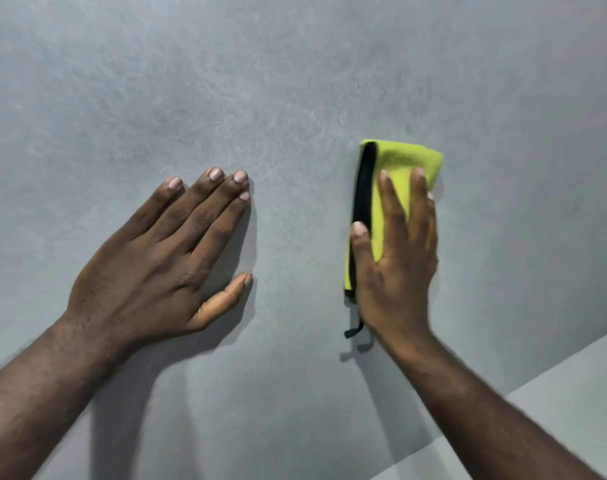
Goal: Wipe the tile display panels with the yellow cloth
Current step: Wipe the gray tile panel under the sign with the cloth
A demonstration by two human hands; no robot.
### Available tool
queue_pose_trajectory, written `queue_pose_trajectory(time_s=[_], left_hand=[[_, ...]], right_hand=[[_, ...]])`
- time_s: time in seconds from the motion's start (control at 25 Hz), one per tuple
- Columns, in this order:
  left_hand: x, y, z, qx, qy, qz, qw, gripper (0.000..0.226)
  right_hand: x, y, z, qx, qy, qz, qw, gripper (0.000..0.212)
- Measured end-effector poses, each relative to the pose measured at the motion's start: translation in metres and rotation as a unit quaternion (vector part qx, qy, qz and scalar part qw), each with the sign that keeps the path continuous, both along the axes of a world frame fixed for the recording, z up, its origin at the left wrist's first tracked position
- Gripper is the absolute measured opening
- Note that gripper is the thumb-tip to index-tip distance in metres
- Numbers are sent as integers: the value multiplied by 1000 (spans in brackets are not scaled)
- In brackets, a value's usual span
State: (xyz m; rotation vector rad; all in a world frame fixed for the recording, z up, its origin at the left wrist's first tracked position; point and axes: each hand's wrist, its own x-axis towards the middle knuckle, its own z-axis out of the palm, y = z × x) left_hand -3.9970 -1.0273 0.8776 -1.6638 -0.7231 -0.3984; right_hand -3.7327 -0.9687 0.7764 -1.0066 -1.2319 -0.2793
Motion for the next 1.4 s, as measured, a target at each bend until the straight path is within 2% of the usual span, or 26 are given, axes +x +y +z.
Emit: queue_pose_trajectory(time_s=[0.08, 0.12, 0.16, 0.2, 0.24, 0.28, 0.32, 0.44, 0.48, 0.56, 0.6, 0.64, 0.68, 0.76, 0.84, 0.88, 0.92, 0.96, 1.04, 1.08, 1.12, 1.16, 1.24, 1.28, 1.32, 1.4], left_hand=[[1, -1, -4, 5, -11, 6, 1000, 84], [1, -1, -4, 4, -17, 6, 1000, 84], [0, -3, -3, 2, -22, 7, 1000, 83], [-2, -5, -1, 1, -25, 10, 1000, 82], [-5, -8, 1, 1, -25, 15, 1000, 82], [-9, -11, 2, 6, -26, 20, 999, 81], [-14, -14, 3, 13, -33, 26, 999, 81], [-38, -25, 9, 29, -68, 36, 997, 81], [-46, -29, 12, 33, -75, 37, 996, 81], [-64, -35, 19, 39, -76, 41, 996, 82], [-75, -39, 24, 41, -76, 41, 995, 82], [-84, -43, 28, 42, -79, 41, 995, 82], [-94, -47, 32, 44, -85, 42, 994, 82], [-113, -53, 33, 46, -95, 52, 993, 83], [-133, -59, 26, 38, -83, 54, 994, 83], [-139, -59, 23, 36, -79, 49, 995, 83], [-144, -60, 20, 38, -75, 46, 995, 83], [-147, -59, 18, 41, -70, 44, 996, 84], [-150, -56, 17, 42, -64, 44, 996, 85], [-152, -55, 16, 46, -65, 42, 996, 85], [-152, -54, 14, 52, -67, 39, 996, 85], [-153, -53, 12, 55, -70, 35, 995, 84], [-153, -51, 11, 56, -77, 29, 995, 83], [-155, -51, 11, 55, -80, 26, 995, 83], [-156, -51, 11, 54, -79, 25, 995, 84], [-155, -51, 11, 50, -76, 28, 995, 86]], right_hand=[[21, 5, -14, -16, 87, -31, 996, 60], [15, 0, -22, -32, 100, -36, 994, 59], [1, -7, -26, -36, 55, -42, 997, 59], [-12, -12, -23, -21, -37, -39, 998, 60], [-18, -13, -9, 9, -131, -33, 991, 60], [-16, -10, 15, 37, -182, -33, 982, 61], [-10, -4, 40, 47, -169, -35, 984, 61], [-5, 2, 69, 16, 28, 16, 999, 60], [-18, -4, 63, 9, 35, 25, 999, 60], [-59, -20, 54, 27, -124, 33, 991, 62], [-75, -26, 64, 59, -221, 42, 973, 62], [-84, -29, 84, 94, -276, 41, 956, 62], [-88, -29, 106, 112, -274, 33, 955, 62], [-90, -27, 128, 104, -151, 37, 982, 60], [-94, -25, 108, 80, 3, 53, 995, 59], [-104, -29, 94, 63, 25, 45, 997, 59], [-120, -37, 84, 48, -7, 30, 998, 60], [-135, -43, 82, 50, -81, 27, 995, 61], [-151, -55, 104, 93, -243, 36, 965, 61], [-153, -56, 118, 112, -279, 36, 953, 60], [-151, -53, 127, 117, -271, 33, 955, 60], [-144, -47, 125, 114, -219, 29, 969, 60], [-137, -41, 94, 67, -17, 26, 997, 61], [-144, -45, 69, 35, 58, 21, 997, 63], [-155, -51, 48, 8, 73, 18, 997, 65], [-173, -63, 31, -9, -46, 57, 997, 67]])
